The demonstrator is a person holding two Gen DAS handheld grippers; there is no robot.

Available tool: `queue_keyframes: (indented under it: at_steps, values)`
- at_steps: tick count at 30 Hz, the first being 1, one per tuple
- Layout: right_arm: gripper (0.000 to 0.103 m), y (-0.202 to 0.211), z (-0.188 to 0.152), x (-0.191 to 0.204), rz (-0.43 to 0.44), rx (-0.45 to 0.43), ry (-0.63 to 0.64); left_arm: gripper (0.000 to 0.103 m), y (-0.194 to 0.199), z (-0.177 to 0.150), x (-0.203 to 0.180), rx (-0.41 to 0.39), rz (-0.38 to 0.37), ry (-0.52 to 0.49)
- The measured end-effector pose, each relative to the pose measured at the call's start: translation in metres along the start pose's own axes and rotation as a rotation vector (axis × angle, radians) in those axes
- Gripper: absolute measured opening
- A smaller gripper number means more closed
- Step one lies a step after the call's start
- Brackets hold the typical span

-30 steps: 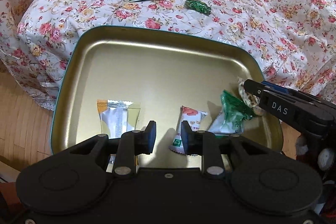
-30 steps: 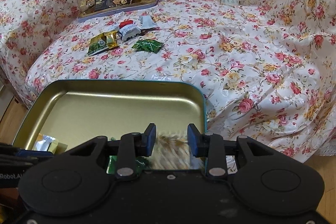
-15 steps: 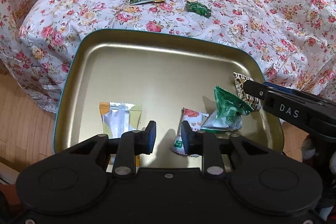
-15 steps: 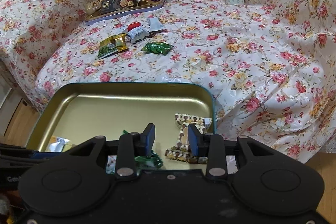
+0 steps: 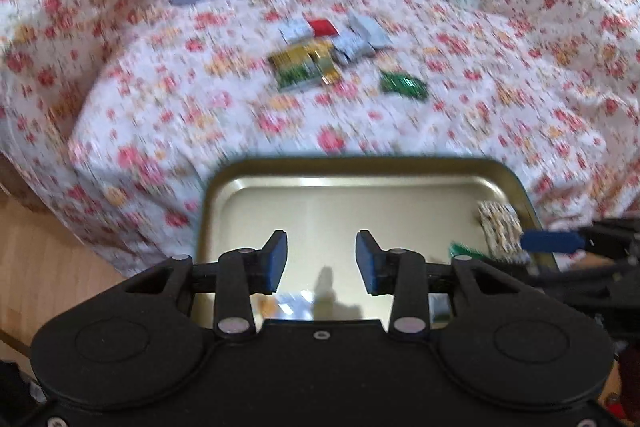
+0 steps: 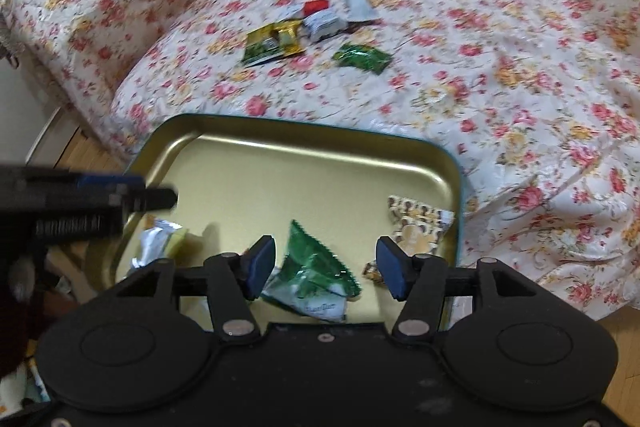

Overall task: Organize snacks
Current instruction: 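Move both open tools back toward the scattered snacks on the sofa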

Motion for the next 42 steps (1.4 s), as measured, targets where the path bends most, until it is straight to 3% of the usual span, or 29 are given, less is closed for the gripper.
queue_keyframes:
  at_steps: [4, 11, 21, 28, 34, 42]
  values:
    - [0.06, -0.006, 0.011, 0.005, 0.021, 0.053, -0.002, 0.049, -0.008, 0.028, 0.014, -0.019, 0.027, -0.03]
    - [0.06, -0.023, 0.044, 0.005, -0.037, 0.057, 0.087, 0.049, -0.032, 0.07, 0.034, -0.003, 0.041, -0.005]
    - [0.06, -0.065, 0.089, -0.019, -0.106, 0.099, -0.006, 0.049, -0.077, 0.099, 0.049, 0.047, 0.045, 0.058]
    - [0.06, -0.083, 0.126, -0.041, -0.126, -0.029, -0.041, 0.049, -0.101, 0.12, 0.054, -0.052, 0.062, 0.086]
    - [0.061, -0.099, 0.143, -0.063, -0.106, -0.107, -0.098, 0.049, -0.12, 0.132, 0.051, -0.141, 0.074, 0.022]
    - [0.061, -0.12, 0.155, -0.066, -0.073, -0.215, -0.005, 0.05, -0.133, 0.121, 0.038, -0.195, -0.016, 0.006]
Point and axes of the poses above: each gripper's, at about its wrist camera, not at the fingertips, and y roughly against the way its jaws point, x to its left, z to its top, the point moved 7 cm from there along -y, roughly the way its jaws point, and after that the axes turned 13 degrees about -x, right-handed, at the moved point
